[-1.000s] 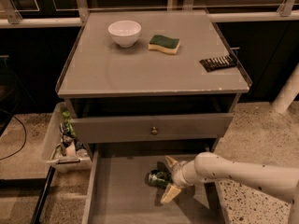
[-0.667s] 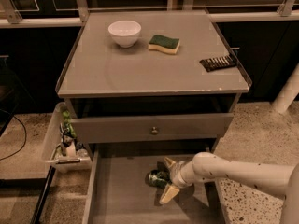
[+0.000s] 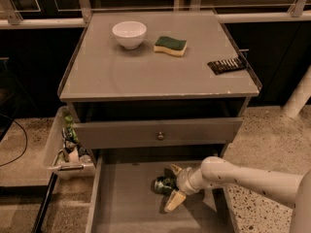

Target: Pick green can from middle drawer and place on counter

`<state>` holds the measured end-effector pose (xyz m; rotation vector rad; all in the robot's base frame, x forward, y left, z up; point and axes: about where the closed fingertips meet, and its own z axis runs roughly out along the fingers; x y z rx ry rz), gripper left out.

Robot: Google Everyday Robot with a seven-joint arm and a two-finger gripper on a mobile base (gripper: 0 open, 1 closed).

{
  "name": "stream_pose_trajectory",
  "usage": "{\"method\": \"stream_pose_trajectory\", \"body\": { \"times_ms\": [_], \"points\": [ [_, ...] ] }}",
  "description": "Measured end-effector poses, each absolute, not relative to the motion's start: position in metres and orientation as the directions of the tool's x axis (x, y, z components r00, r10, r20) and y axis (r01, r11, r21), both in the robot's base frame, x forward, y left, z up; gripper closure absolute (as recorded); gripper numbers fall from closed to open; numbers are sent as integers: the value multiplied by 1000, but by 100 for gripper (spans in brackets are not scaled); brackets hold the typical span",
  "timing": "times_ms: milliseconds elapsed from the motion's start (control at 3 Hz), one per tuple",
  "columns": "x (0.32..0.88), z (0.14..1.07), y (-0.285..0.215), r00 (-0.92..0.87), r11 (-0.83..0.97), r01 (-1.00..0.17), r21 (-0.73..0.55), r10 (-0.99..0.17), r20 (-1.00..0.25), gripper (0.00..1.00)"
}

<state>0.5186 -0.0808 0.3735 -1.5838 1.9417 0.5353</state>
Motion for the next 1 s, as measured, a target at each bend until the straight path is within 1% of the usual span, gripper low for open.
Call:
{"method": "stream_pose_trajectory", "body": {
  "times_ms": [333, 1000],
  "points": [
    [519, 373, -81, -135, 218, -975, -48, -746, -652, 25],
    [519, 373, -81, -135, 218, -975, -47, -746, -652, 70]
  ]
}}
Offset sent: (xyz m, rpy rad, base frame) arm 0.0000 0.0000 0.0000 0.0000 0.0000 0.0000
